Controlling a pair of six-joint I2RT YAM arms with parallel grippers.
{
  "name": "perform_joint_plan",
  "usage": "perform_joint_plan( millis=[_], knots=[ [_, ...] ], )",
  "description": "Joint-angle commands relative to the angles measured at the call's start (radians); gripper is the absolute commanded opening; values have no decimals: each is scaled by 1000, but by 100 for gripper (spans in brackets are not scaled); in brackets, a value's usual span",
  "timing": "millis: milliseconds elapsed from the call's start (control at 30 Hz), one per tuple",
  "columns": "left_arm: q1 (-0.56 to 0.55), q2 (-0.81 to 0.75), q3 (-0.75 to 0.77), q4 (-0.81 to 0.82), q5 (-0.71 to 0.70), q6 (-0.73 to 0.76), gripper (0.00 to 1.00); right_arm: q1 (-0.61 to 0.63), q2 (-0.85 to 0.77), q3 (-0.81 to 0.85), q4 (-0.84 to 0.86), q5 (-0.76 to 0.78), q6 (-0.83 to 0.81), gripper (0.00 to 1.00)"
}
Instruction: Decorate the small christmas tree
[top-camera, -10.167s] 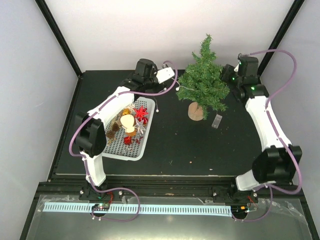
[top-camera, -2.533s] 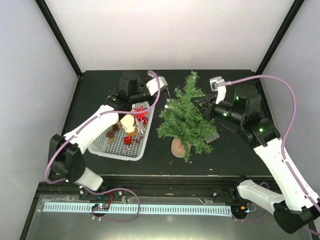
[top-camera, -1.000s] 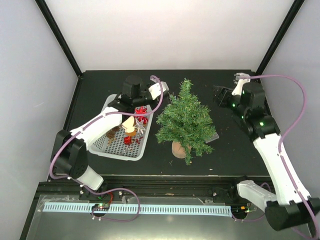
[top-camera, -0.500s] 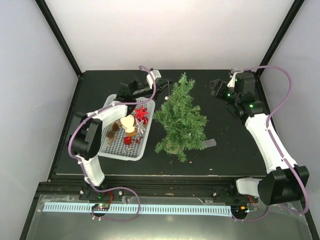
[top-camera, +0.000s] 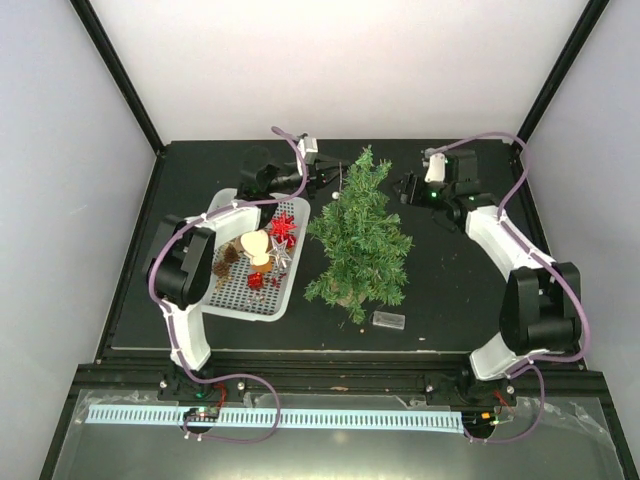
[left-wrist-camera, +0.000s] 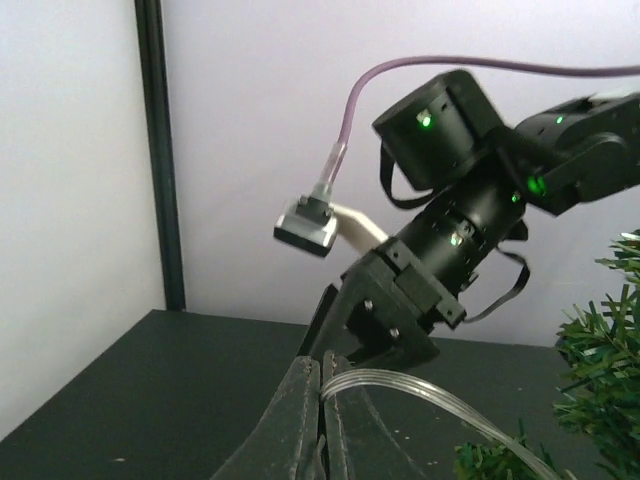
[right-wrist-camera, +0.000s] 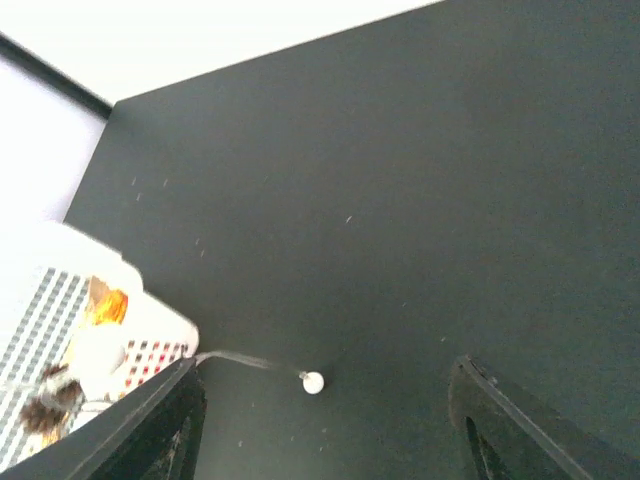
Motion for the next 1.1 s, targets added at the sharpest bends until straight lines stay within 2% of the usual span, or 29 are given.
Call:
perform_joint_plan(
  millis=[0,233,467,800,867,933,1000,1067],
  knots=[
    [3,40,58,94,81,-93,1,5,12,-97,171,-219,-142,69],
    [2,63,99,96,103,-152,2,22,-2,-278,359,-313,-262,80],
    [-1,74,115,57,128,-168,1,152,17,-253,355,-209,-321,85],
    [-15,69,115,35,164,-184,2,201,126,-241,538,-201,-246,86],
    [-19,70,116,34,171,-185,2,208,155,-223,552,-191,-235,81],
    [-21,71,115,32,176,-185,2,209,171,-224,594,-180,-213,69],
    [-21,70,113,31,179,-184,2,209,182,-225,619,-186,-193,44],
    [-21,71,110,31,181,-184,2,209,189,-221,630,-189,-178,15]
  ],
)
